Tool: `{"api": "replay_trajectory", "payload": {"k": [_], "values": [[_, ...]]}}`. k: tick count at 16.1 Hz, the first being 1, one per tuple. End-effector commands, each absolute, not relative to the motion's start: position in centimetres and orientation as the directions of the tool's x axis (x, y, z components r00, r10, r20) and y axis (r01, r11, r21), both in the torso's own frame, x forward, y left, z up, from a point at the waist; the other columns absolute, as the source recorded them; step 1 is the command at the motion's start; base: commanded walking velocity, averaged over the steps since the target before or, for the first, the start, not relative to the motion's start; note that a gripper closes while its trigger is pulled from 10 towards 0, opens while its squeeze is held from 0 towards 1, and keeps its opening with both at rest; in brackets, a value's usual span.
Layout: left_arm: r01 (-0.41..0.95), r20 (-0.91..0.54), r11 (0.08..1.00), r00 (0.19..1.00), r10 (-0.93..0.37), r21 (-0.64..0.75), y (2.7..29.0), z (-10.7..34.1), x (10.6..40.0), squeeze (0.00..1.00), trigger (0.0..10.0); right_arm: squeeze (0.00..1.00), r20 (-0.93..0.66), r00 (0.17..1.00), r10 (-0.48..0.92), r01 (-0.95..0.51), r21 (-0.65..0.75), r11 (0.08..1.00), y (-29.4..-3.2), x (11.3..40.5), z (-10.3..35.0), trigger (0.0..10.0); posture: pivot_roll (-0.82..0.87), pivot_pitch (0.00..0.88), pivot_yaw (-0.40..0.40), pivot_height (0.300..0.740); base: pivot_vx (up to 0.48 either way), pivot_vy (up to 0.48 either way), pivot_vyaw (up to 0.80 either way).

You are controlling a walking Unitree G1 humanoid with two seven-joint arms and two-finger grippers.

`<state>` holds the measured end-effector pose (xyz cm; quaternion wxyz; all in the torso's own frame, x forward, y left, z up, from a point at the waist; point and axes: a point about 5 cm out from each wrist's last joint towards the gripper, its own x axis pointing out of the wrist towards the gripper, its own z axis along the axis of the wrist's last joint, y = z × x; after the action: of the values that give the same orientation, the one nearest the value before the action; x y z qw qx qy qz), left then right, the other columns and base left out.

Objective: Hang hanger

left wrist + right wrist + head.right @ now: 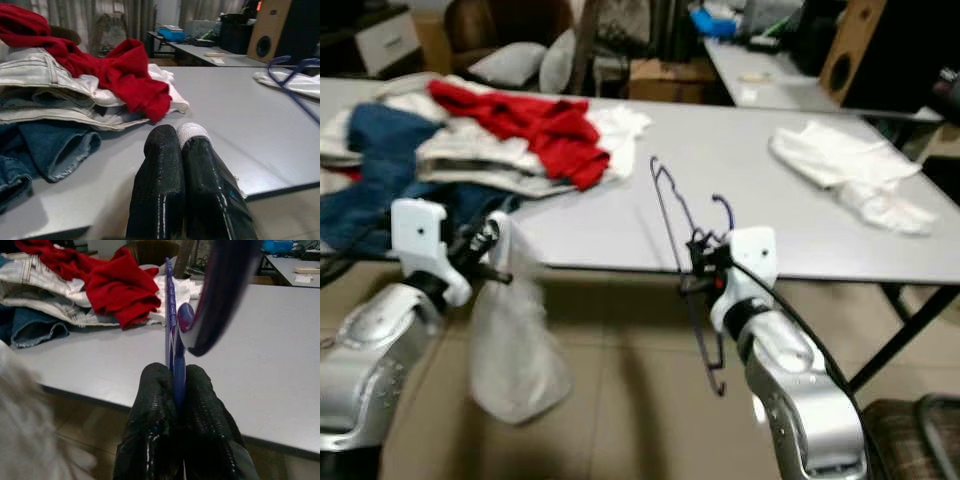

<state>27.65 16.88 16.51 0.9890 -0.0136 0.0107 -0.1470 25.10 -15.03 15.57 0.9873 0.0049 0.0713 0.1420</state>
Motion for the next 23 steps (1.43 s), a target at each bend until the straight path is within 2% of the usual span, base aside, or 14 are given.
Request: {"api": "replay_trajectory", "payload": {"k": [1,4,7,10,11,13,15,17,19,21,22,23], "values": [[0.314,0.032,0.948,0.949,-0.313,-0.042,16.2,17.3,27.8,0.00,10.0,0.00,-0.116,0.951,0.287,-0.287,0.015,0.958,-15.3,25.2,16.1,10.0,0.04,0.000,-0.001,0.740,0.000,0.000,0.00],[0.325,0.051,0.945,0.945,-0.323,-0.038,16.2,18.0,28.4,0.00,10.0,0.00,-0.095,0.928,0.360,-0.366,-0.047,0.929,-15.1,25.2,16.8,10.0,0.04,0.000,-0.006,0.740,0.338,0.000,0.00],[0.345,0.081,0.938,0.936,-0.342,-0.023,16.6,19.1,29.7,0.00,10.0,0.00,-0.098,0.871,0.482,-0.491,-0.124,0.862,-16.1,24.9,17.9,10.0,0.04,0.000,-0.008,0.740,0.397,0.000,0.00],[0.372,0.114,0.928,0.922,-0.369,0.003,16.5,20.6,31.3,0.00,10.0,0.00,-0.165,0.770,0.616,-0.637,-0.205,0.743,-17.0,23.9,18.8,10.0,0.03,0.000,-0.007,0.740,0.429,0.000,0.00],[0.390,0.120,0.921,0.913,-0.389,0.023,16.4,21.1,31.9,0.00,10.0,0.00,-0.216,0.718,0.662,-0.696,-0.240,0.677,-17.4,23.5,19.1,10.0,0.03,0.000,-0.009,0.740,0.424,0.000,0.00],[0.408,0.131,0.912,0.903,-0.409,0.035,16.1,21.6,32.7,0.00,10.0,0.00,-0.256,0.646,0.720,-0.764,-0.232,0.602,-17.6,22.8,19.5,10.0,0.04,0.000,-0.016,0.740,0.431,0.000,0.00],[0.446,0.157,0.894,0.880,-0.448,0.051,15.4,22.7,33.7,0.00,10.0,0.00,-0.284,0.506,0.814,-0.862,-0.184,0.472,-17.2,21.5,20.1,10.0,0.04,0.000,-0.018,0.740,0.429,0.000,0.00],[0.493,0.202,0.866,0.843,-0.499,0.083,14.4,24.7,35.0,0.00,10.0,0.00,-0.278,0.403,0.872,-0.915,-0.143,0.377,-16.6,21.1,20.8,10.0,0.05,0.000,-0.035,0.740,0.429,0.000,0.00],[0.532,0.253,0.840,0.802,-0.541,0.110,13.6,26.9,36.0,0.00,10.0,0.00,-0.309,0.341,0.888,-0.940,-0.139,0.312,-15.9,21.2,20.6,10.0,0.05,0.000,-0.042,0.740,0.431,0.000,0.00],[0.562,0.331,0.815,0.749,-0.574,0.143,13.1,30.6,36.8,0.00,10.0,0.00,-0.343,0.313,0.886,-0.949,-0.147,0.279,-15.1,22.0,20.2,10.0,0.06,0.000,-0.040,0.740,0.433,0.000,0.00],[0.594,0.427,0.790,0.681,-0.594,0.152,13.2,34.7,36.6,0.00,10.0,0.00,-0.384,0.319,0.867,-0.947,-0.176,0.270,-14.6,23.3,19.6,10.0,0.06,0.000,-0.034,0.740,0.431,0.000,0.00],[0.605,0.455,0.778,0.652,-0.606,0.169,13.3,36.0,36.3,0.00,10.0,0.00,-0.393,0.344,0.853,-0.936,-0.208,0.283,-14.5,24.1,19.6,10.0,0.06,0.000,-0.034,0.740,0.428,0.000,0.00]]}}
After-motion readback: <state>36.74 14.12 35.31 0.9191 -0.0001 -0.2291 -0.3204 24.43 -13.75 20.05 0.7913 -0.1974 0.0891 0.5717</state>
